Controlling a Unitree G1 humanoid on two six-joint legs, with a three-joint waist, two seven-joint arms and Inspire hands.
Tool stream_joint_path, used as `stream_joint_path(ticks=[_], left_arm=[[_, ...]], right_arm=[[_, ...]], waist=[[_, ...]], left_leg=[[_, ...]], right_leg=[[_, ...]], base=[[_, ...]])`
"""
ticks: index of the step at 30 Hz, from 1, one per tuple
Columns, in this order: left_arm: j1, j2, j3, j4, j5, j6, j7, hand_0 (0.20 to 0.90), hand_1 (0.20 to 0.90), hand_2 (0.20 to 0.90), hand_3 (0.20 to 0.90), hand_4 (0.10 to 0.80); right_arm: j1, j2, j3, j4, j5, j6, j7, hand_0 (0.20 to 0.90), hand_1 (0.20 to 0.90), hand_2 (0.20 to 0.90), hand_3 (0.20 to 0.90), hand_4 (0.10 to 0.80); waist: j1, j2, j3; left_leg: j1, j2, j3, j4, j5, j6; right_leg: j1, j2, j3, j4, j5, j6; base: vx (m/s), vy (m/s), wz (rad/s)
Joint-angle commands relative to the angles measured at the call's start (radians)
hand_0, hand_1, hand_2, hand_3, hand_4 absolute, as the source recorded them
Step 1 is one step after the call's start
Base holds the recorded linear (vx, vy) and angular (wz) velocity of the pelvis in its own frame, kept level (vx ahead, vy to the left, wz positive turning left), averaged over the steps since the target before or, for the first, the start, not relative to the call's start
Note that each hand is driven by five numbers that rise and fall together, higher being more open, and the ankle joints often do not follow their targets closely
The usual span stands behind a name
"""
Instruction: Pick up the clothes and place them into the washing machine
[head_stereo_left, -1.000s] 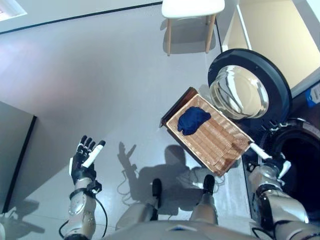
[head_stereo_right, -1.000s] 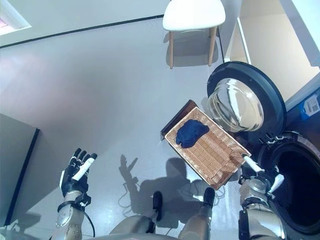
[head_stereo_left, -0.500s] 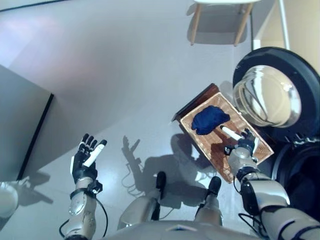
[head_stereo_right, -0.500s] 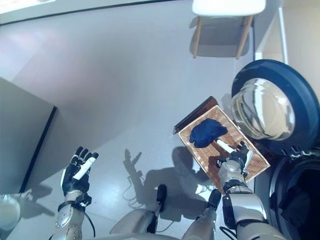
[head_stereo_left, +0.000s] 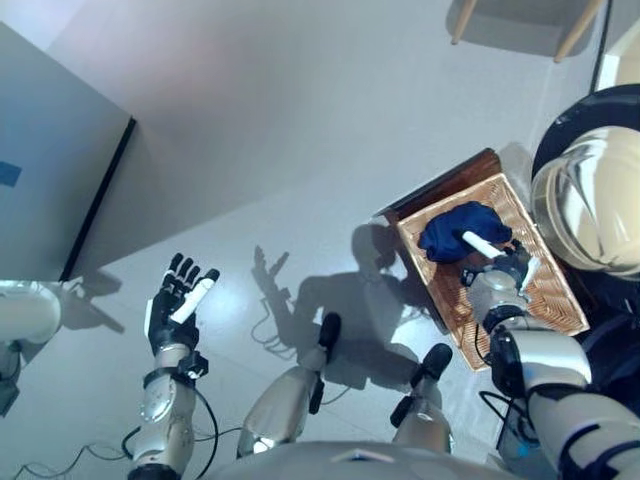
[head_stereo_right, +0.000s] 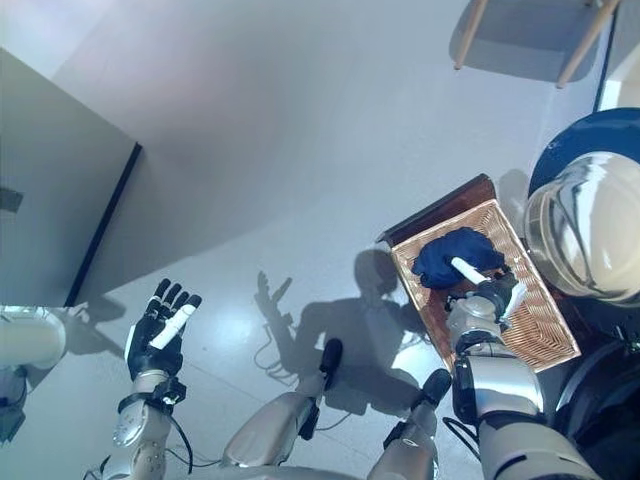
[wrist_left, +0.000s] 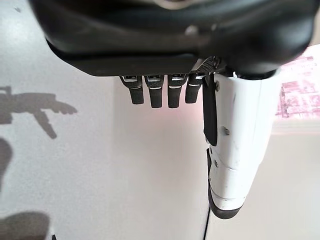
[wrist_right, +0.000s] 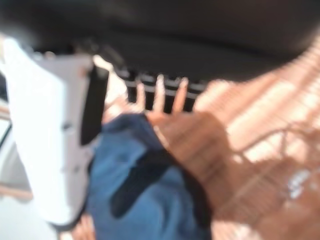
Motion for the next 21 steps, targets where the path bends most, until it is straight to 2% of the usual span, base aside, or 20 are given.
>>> stream_joint_path(ticks=[1,9,11,12,13,20,21], left_arm=[[-0.026,0.079,0.01,-0.153,-0.019,-0.091,-0.001,0.9,0.9,0.9,0.9,0.8],[-0.051,0.094,-0.002,-0.193,-0.011,-0.098,0.02,0.9,0.9,0.9,0.9,0.8],[-0.057,0.094,-0.005,-0.19,-0.007,-0.101,0.028,0.9,0.9,0.9,0.9,0.8],[-0.058,0.095,-0.005,-0.19,-0.007,-0.101,0.028,0.9,0.9,0.9,0.9,0.8],[-0.061,0.094,-0.002,-0.188,-0.006,-0.102,0.032,0.9,0.9,0.9,0.9,0.8],[-0.068,0.087,-0.005,-0.182,-0.002,-0.103,0.038,0.9,0.9,0.9,0.9,0.8],[-0.068,0.085,-0.008,-0.183,-0.003,-0.102,0.036,0.9,0.9,0.9,0.9,0.8]], right_arm=[[-0.124,-0.107,0.06,0.025,-0.008,-0.009,-0.049,0.9,0.9,0.9,0.9,0.8],[-0.172,-0.137,0.069,0.023,0.003,0.001,-0.061,0.9,0.9,0.9,0.9,0.8],[-0.187,-0.121,0.078,0.021,0.008,-0.002,-0.057,0.9,0.9,0.9,0.9,0.8],[-0.187,-0.121,0.077,0.02,0.008,-0.002,-0.057,0.9,0.9,0.9,0.9,0.8],[-0.193,-0.115,0.079,0.019,0.007,-0.003,-0.057,0.9,0.9,0.9,0.9,0.8],[-0.203,-0.082,0.076,0.036,0.001,0.004,-0.052,0.9,0.9,0.9,0.9,0.8],[-0.204,-0.077,0.074,0.039,0.0,0.006,-0.051,0.9,0.9,0.9,0.9,0.8]], waist=[[0.034,0.006,0.008],[0.052,0.03,0.032],[0.055,0.029,0.033],[0.055,0.032,0.04],[0.057,0.03,0.036],[0.06,0.035,0.046],[0.059,0.04,0.053]], left_leg=[[-0.01,0.027,0.009,-0.008,-0.045,-0.13],[-0.062,0.011,-0.016,-0.008,-0.029,-0.132],[-0.07,0.011,-0.016,-0.008,-0.051,-0.132],[-0.078,0.006,-0.019,-0.008,-0.028,-0.129],[-0.075,0.011,-0.014,-0.008,-0.052,-0.132],[-0.086,0.004,-0.013,-0.008,-0.051,-0.128],[-0.096,-0.003,-0.015,-0.008,-0.025,-0.124]], right_leg=[[0.071,-0.06,0.013,0.008,-0.04,0.051],[0.041,-0.071,-0.003,0.009,-0.037,0.053],[0.043,-0.068,0.003,0.004,-0.057,0.062],[0.031,-0.074,-0.003,0.011,-0.036,0.055],[0.038,-0.067,0.002,0.006,-0.06,0.061],[0.025,-0.074,0.003,0.008,-0.059,0.061],[0.01,-0.081,-0.003,0.015,-0.035,0.055]], base=[[-0.013,0.006,0.09],[-0.016,0.008,0.15],[0.028,-0.009,0.05],[0.076,-0.036,0.01],[0.0,0.0,0.0],[-0.001,0.008,0.0],[0.001,0.03,0.0]])
